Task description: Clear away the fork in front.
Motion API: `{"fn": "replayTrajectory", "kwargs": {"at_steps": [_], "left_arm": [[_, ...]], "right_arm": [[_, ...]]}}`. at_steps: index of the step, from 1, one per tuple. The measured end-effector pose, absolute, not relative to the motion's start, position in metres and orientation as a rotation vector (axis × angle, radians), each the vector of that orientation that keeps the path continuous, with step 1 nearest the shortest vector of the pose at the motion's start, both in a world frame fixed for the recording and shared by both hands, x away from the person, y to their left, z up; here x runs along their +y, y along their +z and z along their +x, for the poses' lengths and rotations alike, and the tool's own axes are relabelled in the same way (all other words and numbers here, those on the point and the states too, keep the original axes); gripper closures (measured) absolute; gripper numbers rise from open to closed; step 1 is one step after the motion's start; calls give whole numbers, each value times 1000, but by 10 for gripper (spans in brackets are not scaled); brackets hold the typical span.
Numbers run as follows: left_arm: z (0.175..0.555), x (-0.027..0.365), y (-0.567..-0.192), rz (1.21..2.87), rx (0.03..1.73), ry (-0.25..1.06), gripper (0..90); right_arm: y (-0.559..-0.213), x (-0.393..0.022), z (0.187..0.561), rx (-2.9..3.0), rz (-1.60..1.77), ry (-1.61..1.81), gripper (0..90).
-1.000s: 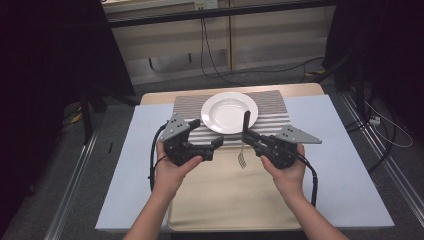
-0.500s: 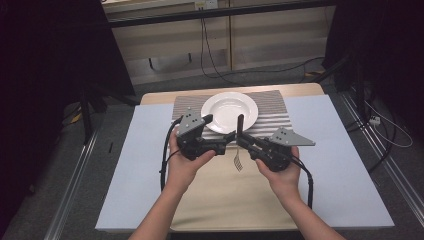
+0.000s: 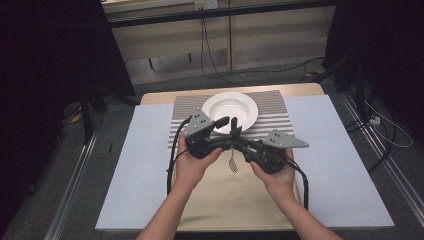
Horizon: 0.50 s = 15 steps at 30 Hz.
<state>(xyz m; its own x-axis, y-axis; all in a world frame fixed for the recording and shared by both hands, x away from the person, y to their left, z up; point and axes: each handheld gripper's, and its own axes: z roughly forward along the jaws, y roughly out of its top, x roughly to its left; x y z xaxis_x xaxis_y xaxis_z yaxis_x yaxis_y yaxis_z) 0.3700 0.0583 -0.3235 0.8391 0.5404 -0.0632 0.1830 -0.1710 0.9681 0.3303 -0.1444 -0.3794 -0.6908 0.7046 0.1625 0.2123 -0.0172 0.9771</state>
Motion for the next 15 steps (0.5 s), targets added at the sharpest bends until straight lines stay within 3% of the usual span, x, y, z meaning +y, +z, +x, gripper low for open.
{"fn": "replayTrajectory", "kwargs": {"at_steps": [3,8,15], "left_arm": [[367,59,-326,1732,548,337,781],[368,65,-326,1719,563,299,800],[373,87,-324,1709,590,239,802]], "right_arm": [[-377,-140,328,1887,920,1746,774],[-379,-139,327,1879,888,1743,759],[-380,-151,325,1840,880,1722,560]]}}
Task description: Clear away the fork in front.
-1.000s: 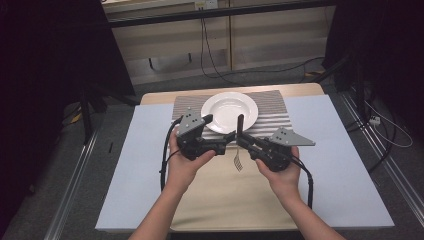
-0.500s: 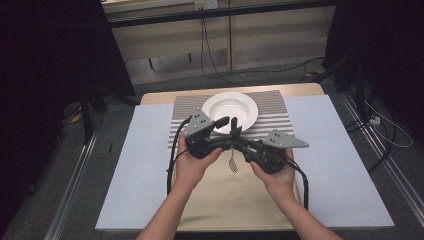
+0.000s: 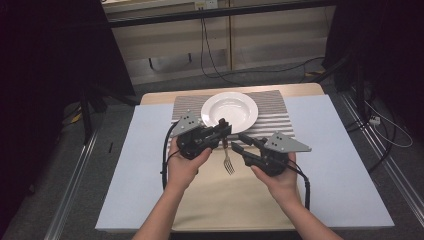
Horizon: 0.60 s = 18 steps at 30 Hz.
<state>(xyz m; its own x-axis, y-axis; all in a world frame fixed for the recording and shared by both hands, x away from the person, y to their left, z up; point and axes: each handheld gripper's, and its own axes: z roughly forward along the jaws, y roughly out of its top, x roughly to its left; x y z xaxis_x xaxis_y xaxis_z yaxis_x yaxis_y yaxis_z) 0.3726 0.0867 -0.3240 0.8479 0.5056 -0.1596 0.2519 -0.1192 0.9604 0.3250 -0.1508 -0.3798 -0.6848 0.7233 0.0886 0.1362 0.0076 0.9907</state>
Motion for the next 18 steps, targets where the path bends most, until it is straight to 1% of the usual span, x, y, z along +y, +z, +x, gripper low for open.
{"fn": "replayTrajectory", "kwargs": {"at_steps": [3,10,13,18], "left_arm": [[372,95,-325,1743,586,218,802],[369,107,-332,1794,586,148,803],[367,109,-333,1810,579,124,802],[363,116,-335,1828,574,85,803]], "right_arm": [[-381,-155,324,1819,864,1679,461],[-386,-167,320,1819,878,1610,338],[-388,-171,318,1804,885,1602,298],[-391,-180,317,1788,914,1612,265]]}}
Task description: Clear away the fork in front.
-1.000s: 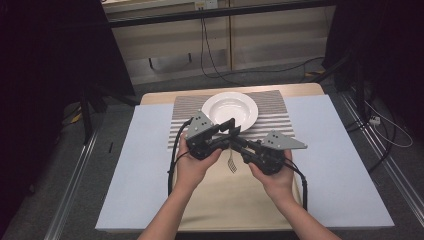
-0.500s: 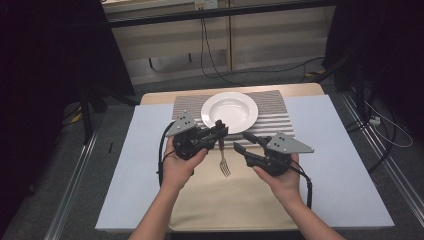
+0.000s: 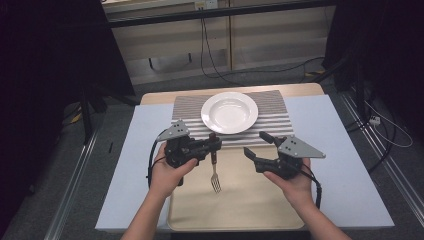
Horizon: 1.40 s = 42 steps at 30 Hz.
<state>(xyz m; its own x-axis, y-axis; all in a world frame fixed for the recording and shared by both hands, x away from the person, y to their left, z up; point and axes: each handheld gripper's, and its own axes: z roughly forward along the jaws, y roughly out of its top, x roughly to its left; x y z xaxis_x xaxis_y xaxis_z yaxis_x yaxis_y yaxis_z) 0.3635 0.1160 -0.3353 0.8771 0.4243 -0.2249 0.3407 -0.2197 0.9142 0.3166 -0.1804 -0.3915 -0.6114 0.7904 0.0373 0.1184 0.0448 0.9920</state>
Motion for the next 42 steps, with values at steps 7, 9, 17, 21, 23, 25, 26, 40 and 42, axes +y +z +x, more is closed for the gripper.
{"fn": "replayTrajectory", "kwargs": {"at_steps": [7,9,17,21,23,25,26,40,42], "left_arm": [[361,128,-339,1855,583,86,803],[361,132,-339,1857,584,80,803],[359,138,-342,1887,582,54,803],[358,139,-342,1900,585,38,803],[358,140,-343,1907,581,30,803],[357,140,-343,1909,583,21,803],[357,141,-344,1910,583,21,803],[357,155,-347,1903,607,12,805],[356,158,-347,1894,610,1,805]], "right_arm": [[-398,-186,315,1759,931,1587,179],[-400,-188,315,1756,938,1580,164],[-405,-193,315,1744,973,1600,55],[-409,-197,314,1746,993,1599,39],[-410,-200,314,1740,1003,1594,38],[-410,-202,314,1737,996,1584,33],[-409,-202,314,1734,996,1585,32],[-411,-213,313,1702,1010,1543,24],[-411,-212,312,1707,1006,1543,24]]}}
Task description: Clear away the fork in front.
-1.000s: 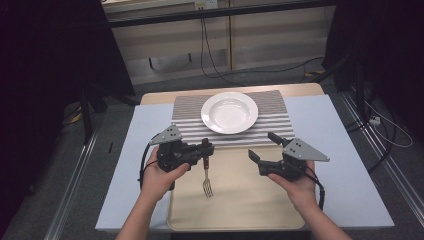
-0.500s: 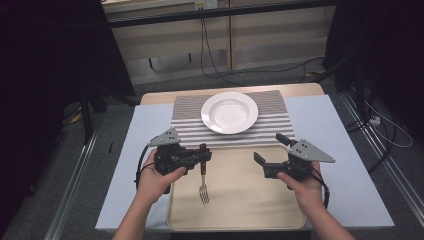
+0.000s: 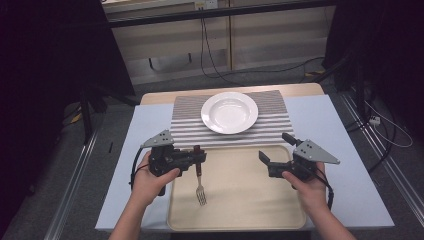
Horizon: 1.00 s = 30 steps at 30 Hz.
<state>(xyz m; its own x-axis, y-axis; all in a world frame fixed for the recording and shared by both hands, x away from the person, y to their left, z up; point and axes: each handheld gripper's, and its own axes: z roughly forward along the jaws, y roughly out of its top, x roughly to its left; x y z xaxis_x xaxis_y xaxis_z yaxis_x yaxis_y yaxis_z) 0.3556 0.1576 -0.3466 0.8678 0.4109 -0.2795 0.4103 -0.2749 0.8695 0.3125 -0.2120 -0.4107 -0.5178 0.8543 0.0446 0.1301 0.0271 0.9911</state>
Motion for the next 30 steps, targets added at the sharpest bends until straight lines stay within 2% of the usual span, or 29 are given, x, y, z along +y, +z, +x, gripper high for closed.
{"fn": "replayTrajectory", "kwargs": {"at_steps": [9,17,21,23,30], "left_arm": [[346,173,-342,1898,614,-30,805],[332,178,-340,1935,586,-131,805],[334,179,-348,1964,602,-126,804],[339,183,-354,1922,625,-172,803],[357,189,-374,1947,691,-92,766]], "right_arm": [[-410,-211,312,1712,994,1519,27],[-408,-212,309,1702,983,1509,28],[-408,-213,310,1698,987,1510,30],[-408,-213,310,1697,991,1510,30],[-407,-214,309,1695,984,1505,30]]}}
